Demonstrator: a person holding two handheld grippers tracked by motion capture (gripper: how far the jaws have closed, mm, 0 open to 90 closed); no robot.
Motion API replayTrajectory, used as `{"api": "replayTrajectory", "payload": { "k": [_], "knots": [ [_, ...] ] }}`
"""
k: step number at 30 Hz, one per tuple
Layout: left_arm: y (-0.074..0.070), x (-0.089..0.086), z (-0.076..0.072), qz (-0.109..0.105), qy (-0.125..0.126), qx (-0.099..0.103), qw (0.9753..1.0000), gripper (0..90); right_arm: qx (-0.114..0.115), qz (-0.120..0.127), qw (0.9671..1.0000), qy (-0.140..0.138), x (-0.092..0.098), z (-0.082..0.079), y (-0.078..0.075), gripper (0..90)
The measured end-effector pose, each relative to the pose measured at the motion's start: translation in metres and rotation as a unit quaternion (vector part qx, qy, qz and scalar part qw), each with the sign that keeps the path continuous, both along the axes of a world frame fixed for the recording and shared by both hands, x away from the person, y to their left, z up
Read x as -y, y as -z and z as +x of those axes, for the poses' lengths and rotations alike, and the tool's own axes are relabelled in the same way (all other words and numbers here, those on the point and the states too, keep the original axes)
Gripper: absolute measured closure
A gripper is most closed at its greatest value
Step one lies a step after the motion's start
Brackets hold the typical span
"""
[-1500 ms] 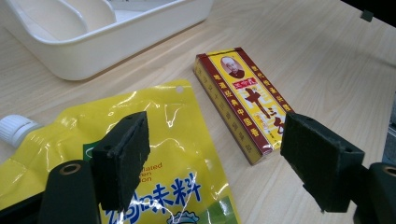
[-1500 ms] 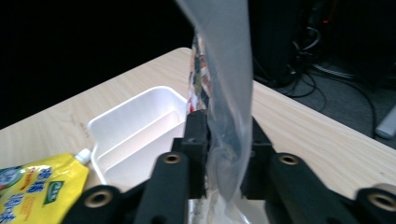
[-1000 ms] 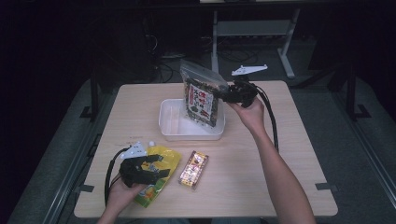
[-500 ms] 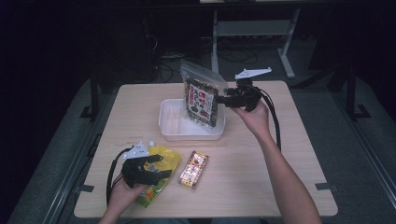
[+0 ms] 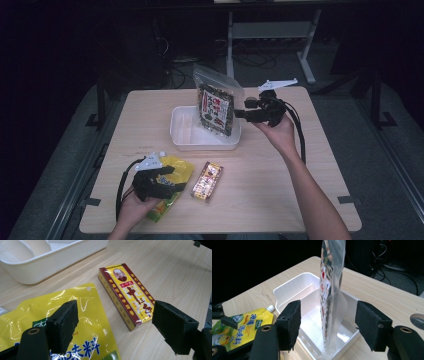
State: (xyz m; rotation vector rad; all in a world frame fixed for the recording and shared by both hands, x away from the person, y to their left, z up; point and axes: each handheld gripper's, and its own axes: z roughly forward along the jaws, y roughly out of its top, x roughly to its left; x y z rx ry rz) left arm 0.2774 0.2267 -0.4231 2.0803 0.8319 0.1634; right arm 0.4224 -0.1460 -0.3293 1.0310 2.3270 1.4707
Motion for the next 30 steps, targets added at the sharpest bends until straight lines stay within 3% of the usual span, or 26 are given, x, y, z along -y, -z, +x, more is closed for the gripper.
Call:
{"api": "replayTrajectory", "payload": {
  "k": [30],
  "knots": [
    [0.002,0.004,0.001,0.007,-0.001,-0.001,1.0,20.3,-0.025,0.006,0.9997,0.007,0.024,-0.028,0.015,33.8]
  ]
}}
